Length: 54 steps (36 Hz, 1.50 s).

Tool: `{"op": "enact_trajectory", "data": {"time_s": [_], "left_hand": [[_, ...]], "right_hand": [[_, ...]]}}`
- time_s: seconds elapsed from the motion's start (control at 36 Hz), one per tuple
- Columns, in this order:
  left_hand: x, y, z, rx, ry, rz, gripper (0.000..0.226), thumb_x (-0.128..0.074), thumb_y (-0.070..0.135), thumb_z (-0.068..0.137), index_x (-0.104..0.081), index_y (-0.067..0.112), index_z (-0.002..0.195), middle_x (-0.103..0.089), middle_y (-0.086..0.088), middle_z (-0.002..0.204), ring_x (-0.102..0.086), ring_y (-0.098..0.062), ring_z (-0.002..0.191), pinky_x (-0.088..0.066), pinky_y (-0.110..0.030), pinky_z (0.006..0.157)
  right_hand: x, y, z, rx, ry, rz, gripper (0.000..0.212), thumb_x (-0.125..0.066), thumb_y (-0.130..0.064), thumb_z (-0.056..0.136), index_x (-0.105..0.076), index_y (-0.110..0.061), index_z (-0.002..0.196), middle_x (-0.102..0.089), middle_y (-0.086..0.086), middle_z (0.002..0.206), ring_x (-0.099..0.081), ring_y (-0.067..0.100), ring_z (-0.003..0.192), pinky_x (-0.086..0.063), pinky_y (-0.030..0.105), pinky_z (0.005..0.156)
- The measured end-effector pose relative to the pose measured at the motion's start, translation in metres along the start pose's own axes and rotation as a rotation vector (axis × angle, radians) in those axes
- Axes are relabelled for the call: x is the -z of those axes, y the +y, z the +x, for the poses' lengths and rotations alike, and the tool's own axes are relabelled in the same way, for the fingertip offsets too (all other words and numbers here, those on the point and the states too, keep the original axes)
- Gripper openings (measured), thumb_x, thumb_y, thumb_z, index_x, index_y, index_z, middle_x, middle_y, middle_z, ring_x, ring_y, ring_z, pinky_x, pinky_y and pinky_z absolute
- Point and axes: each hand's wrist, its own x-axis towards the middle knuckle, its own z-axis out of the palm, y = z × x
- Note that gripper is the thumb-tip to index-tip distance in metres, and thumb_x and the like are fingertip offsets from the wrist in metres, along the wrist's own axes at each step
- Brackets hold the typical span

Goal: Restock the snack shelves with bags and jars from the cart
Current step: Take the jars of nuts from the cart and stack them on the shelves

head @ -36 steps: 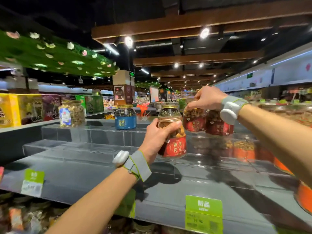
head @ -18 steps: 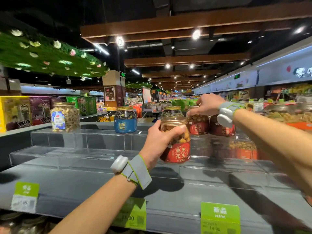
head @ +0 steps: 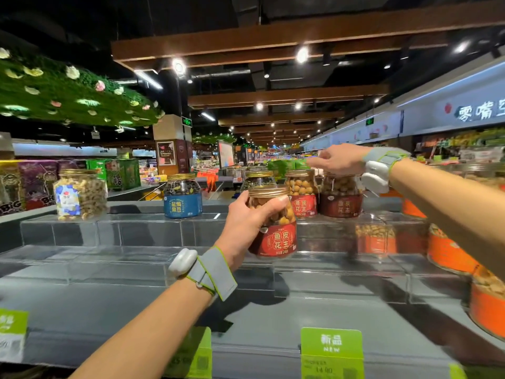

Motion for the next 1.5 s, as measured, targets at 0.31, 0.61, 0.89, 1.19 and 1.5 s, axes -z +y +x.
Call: {"op": "enact_trajectory", "data": {"time_s": [0.31,0.61,0.89,1.19,1.5], "left_hand": [[-0.036,0.0,0.003,0.005,-0.034,-0.024,0.062,-0.084,0.04,0.07,-0.061,0.017,0.122,-0.077,-0.001,0.107,-0.075,-0.02,0.096,-0.059,-0.04,0.088],[-0.069,-0.004,0.015,0.062,-0.092,0.025,0.04,-0.084,0.025,0.08,-0.067,0.014,0.114,-0.077,-0.003,0.104,-0.074,-0.024,0.099,-0.059,-0.038,0.091],[-0.119,-0.036,0.032,-0.017,-0.077,0.199,0.035,-0.083,0.009,0.07,-0.07,0.019,0.102,-0.075,0.0,0.095,-0.066,-0.005,0.081,-0.053,-0.019,0.077],[-0.124,-0.054,0.014,0.063,-0.24,0.638,0.11,-0.091,0.047,0.066,-0.028,0.018,0.151,-0.051,-0.001,0.141,-0.055,-0.014,0.122,-0.043,-0.024,0.096],[-0.111,-0.067,0.008,0.102,-0.283,0.599,0.112,-0.095,0.044,0.058,-0.026,0.028,0.144,-0.064,0.002,0.127,-0.065,-0.013,0.112,-0.051,-0.038,0.104]], "right_hand": [[-0.026,0.029,-0.01,0.121,0.087,0.002,0.059,-0.034,-0.062,0.099,-0.06,-0.012,0.118,-0.067,0.011,0.11,-0.061,0.027,0.094,-0.05,0.038,0.083],[0.001,0.009,-0.066,0.37,0.162,0.333,0.052,-0.029,-0.069,0.096,-0.062,-0.031,0.104,-0.065,-0.01,0.101,-0.062,0.016,0.09,-0.049,0.038,0.085],[-0.015,0.028,-0.102,0.31,0.022,0.179,0.082,-0.062,-0.086,0.062,-0.056,-0.037,0.127,-0.066,-0.014,0.113,-0.062,0.007,0.097,-0.049,0.027,0.081],[-0.056,0.042,-0.115,0.209,0.273,0.183,0.07,-0.063,-0.077,0.073,-0.06,-0.025,0.12,-0.065,-0.004,0.115,-0.061,0.018,0.105,-0.051,0.037,0.091],[-0.078,0.063,-0.144,0.02,0.086,0.434,0.102,-0.074,-0.067,0.072,-0.026,-0.023,0.151,-0.055,-0.001,0.137,-0.061,0.014,0.108,-0.045,0.026,0.086]]}}
